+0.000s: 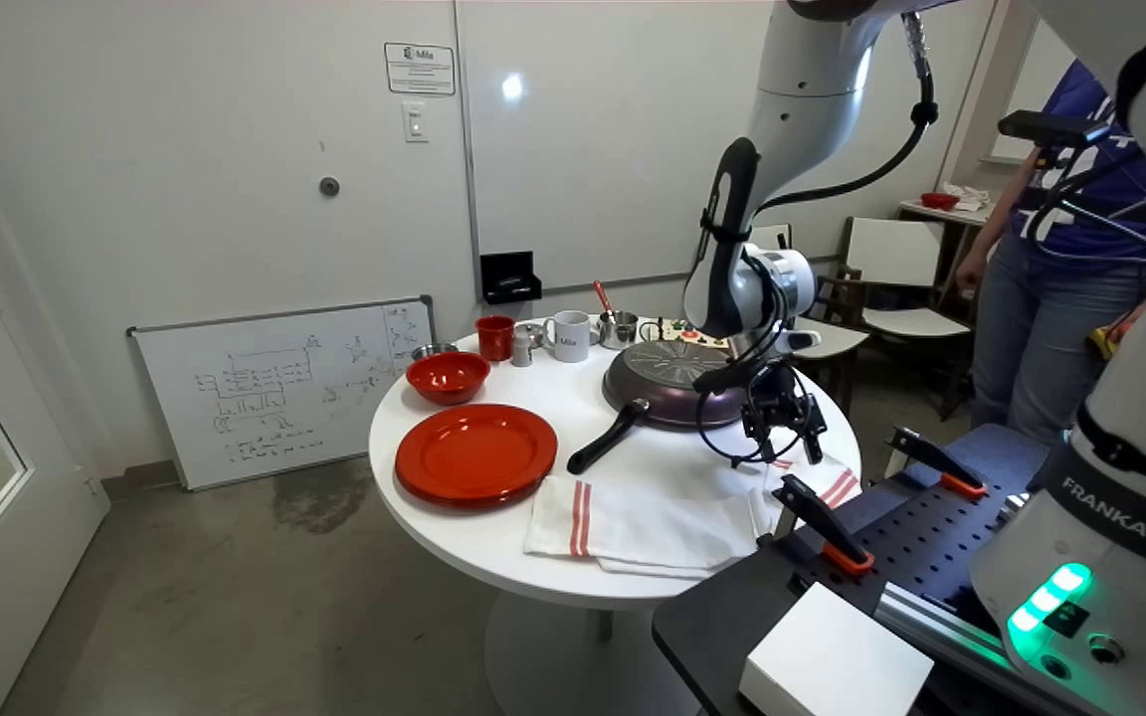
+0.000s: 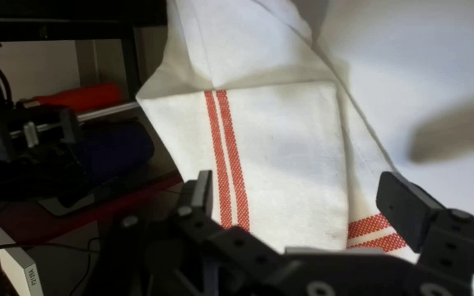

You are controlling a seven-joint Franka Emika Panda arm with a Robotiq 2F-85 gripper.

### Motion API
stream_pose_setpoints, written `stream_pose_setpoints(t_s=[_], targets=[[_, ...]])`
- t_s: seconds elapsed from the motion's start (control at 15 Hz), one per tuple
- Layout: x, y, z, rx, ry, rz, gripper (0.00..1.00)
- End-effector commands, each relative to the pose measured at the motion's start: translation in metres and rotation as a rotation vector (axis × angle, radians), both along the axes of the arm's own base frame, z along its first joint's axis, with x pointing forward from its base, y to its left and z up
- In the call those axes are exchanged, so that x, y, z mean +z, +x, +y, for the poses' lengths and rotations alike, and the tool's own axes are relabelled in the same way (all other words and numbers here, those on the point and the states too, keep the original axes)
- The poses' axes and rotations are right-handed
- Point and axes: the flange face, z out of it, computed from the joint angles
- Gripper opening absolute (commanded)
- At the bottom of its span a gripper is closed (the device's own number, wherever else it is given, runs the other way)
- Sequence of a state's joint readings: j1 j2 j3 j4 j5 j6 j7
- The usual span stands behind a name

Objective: Unfold the towel

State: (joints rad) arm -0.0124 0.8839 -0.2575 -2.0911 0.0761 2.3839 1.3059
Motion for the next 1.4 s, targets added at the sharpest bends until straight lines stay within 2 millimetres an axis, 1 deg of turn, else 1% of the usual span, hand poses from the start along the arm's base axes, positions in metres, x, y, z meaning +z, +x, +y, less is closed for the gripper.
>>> stream_pose_setpoints(t_s=[0.0,0.33,0.6,1.33], targets=[[0.002,-0.011,-0.004,0.004,0.024,-0.013,1.0],[-0.004,-0.023,-0.012,0.001,0.049,-0.031,1.0],[-0.01,-0.028,-0.018,0.003,0.079,-0.06,1.0],[-0.017,-0.03,-0.014,0.04,0.135,-0.057,1.0]])
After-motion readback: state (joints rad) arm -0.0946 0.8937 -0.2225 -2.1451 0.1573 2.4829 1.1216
